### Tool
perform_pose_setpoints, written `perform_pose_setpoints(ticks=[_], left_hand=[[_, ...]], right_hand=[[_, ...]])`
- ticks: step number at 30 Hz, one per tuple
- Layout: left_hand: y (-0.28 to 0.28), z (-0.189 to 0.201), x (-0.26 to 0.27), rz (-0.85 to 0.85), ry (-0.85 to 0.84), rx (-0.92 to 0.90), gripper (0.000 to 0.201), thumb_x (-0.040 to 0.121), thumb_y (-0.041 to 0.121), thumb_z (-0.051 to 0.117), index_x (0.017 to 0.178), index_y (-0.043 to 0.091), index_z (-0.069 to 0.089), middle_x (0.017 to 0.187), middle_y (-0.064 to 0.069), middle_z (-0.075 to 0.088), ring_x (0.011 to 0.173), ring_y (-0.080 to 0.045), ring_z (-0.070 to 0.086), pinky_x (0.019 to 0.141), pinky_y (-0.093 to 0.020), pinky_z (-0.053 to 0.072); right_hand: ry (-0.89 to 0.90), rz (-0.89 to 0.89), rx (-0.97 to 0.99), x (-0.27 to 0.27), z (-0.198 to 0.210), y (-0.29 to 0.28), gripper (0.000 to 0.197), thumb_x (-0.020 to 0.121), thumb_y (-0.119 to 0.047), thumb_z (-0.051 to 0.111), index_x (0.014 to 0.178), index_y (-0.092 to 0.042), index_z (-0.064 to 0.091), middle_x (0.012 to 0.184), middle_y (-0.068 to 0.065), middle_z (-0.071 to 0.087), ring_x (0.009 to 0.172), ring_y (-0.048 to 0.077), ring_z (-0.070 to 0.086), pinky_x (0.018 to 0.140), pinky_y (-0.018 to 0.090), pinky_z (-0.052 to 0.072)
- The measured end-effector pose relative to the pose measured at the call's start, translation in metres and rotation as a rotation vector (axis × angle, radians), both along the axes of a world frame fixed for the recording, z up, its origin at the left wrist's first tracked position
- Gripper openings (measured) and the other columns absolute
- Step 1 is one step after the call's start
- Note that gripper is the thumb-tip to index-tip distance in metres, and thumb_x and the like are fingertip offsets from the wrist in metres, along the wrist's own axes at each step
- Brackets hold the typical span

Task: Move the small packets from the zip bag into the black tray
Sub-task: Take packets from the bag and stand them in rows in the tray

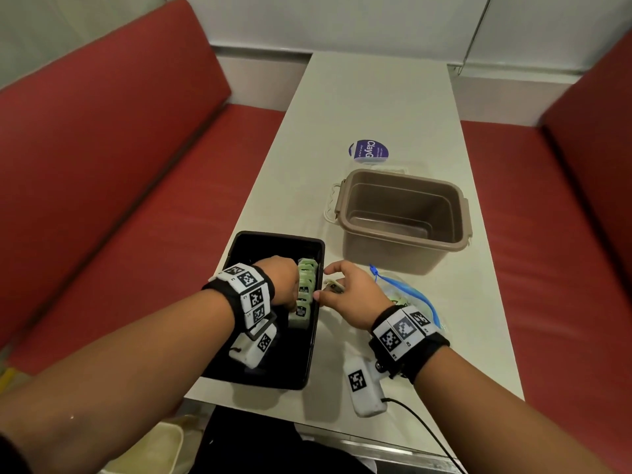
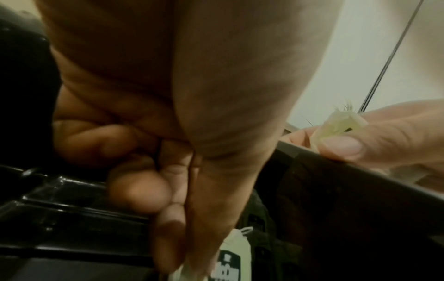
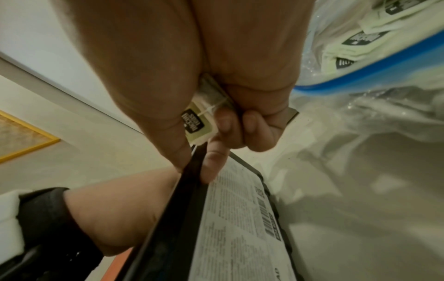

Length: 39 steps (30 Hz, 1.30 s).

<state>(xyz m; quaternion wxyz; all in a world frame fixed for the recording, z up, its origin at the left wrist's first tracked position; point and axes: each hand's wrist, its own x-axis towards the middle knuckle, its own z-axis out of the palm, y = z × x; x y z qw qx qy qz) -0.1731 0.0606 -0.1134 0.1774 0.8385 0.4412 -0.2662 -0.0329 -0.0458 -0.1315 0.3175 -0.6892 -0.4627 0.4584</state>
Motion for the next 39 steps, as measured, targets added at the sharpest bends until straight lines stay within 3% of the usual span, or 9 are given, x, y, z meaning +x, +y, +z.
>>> perform_pose_setpoints(ticks=[5, 8, 13, 16, 20, 22, 28, 35, 39], left_hand=[[0.003, -0.003, -0.008, 0.053, -0.073, -0.015, 0.021, 0.07, 0.03, 0.083, 0.082, 0.016, 0.074, 0.084, -0.002, 0.073, 0.081, -0.019, 0.07, 0.08, -0.037, 0.06], [0.002, -0.005, -0.008, 0.078, -0.087, -0.012, 0.024, 0.07, 0.034, 0.083, 0.082, 0.015, 0.074, 0.084, -0.003, 0.073, 0.08, -0.019, 0.07, 0.08, -0.037, 0.06], [0.002, 0.0, -0.01, 0.091, 0.006, -0.052, 0.044, 0.06, 0.053, 0.086, 0.072, 0.016, 0.068, 0.074, -0.001, 0.07, 0.072, -0.019, 0.069, 0.069, -0.032, 0.058], [-0.001, -0.003, -0.01, 0.033, 0.11, -0.15, 0.041, 0.063, 0.054, 0.085, 0.07, 0.02, 0.062, 0.071, 0.003, 0.067, 0.069, -0.016, 0.065, 0.07, -0.029, 0.057], [-0.007, -0.007, -0.004, -0.1, 0.139, -0.199, 0.047, 0.071, 0.052, 0.081, 0.105, 0.021, 0.069, 0.1, -0.001, 0.07, 0.095, -0.021, 0.067, 0.088, -0.031, 0.054], [-0.009, -0.009, -0.001, -0.152, 0.144, -0.171, 0.049, 0.075, 0.05, 0.078, 0.113, 0.019, 0.068, 0.106, -0.004, 0.069, 0.101, -0.024, 0.066, 0.087, -0.03, 0.052], [-0.006, -0.017, -0.001, -0.112, 0.099, -0.067, 0.033, 0.075, 0.046, 0.076, 0.092, 0.019, 0.067, 0.08, 0.0, 0.062, 0.076, -0.021, 0.063, 0.064, -0.028, 0.051], [-0.01, -0.014, 0.001, -0.095, 0.088, -0.076, 0.033, 0.075, 0.046, 0.076, 0.09, 0.018, 0.067, 0.082, -0.002, 0.064, 0.083, -0.024, 0.067, 0.073, -0.031, 0.056], [0.0, -0.008, -0.006, -0.017, 0.05, -0.103, 0.038, 0.063, 0.052, 0.085, 0.071, 0.021, 0.064, 0.072, 0.004, 0.065, 0.068, -0.016, 0.064, 0.066, -0.026, 0.054]], right_hand=[[0.011, -0.007, 0.011, -0.001, 0.0, -0.002, 0.04, 0.082, -0.028, 0.077, 0.113, -0.024, 0.052, 0.072, -0.006, 0.063, 0.046, -0.003, 0.049, 0.05, 0.016, 0.037], [0.001, -0.009, 0.009, 0.0, -0.001, -0.002, 0.04, 0.083, -0.028, 0.077, 0.114, -0.024, 0.052, 0.071, -0.008, 0.061, 0.046, -0.002, 0.049, 0.049, 0.014, 0.037], [-0.001, -0.01, 0.008, 0.001, -0.002, -0.003, 0.038, 0.084, -0.029, 0.076, 0.113, -0.026, 0.052, 0.076, -0.007, 0.065, 0.049, -0.004, 0.051, 0.051, 0.014, 0.038], [0.01, -0.018, 0.005, 0.0, -0.002, -0.003, 0.039, 0.083, -0.03, 0.076, 0.113, -0.026, 0.052, 0.077, -0.007, 0.065, 0.055, 0.0, 0.052, 0.054, 0.016, 0.039], [0.003, -0.021, -0.001, 0.001, -0.004, -0.003, 0.039, 0.083, -0.032, 0.076, 0.113, -0.027, 0.052, 0.077, -0.008, 0.064, 0.057, 0.001, 0.053, 0.055, 0.017, 0.039], [0.006, -0.02, -0.004, 0.001, -0.004, -0.003, 0.039, 0.083, -0.031, 0.076, 0.113, -0.027, 0.052, 0.077, -0.007, 0.065, 0.055, 0.0, 0.052, 0.054, 0.016, 0.039], [-0.002, -0.02, -0.013, 0.002, -0.008, -0.002, 0.04, 0.081, -0.034, 0.077, 0.112, -0.029, 0.053, 0.087, 0.002, 0.068, 0.057, 0.008, 0.052, 0.054, 0.022, 0.041], [-0.015, -0.025, -0.006, 0.002, -0.007, -0.003, 0.034, 0.082, -0.034, 0.075, 0.106, -0.027, 0.052, 0.083, 0.0, 0.068, 0.056, 0.008, 0.051, 0.054, 0.023, 0.039], [0.054, -0.09, 0.028, 0.004, -0.004, -0.004, 0.02, 0.081, -0.033, 0.064, 0.087, -0.024, 0.047, 0.084, 0.01, 0.064, 0.062, 0.02, 0.05, 0.061, 0.037, 0.045]])
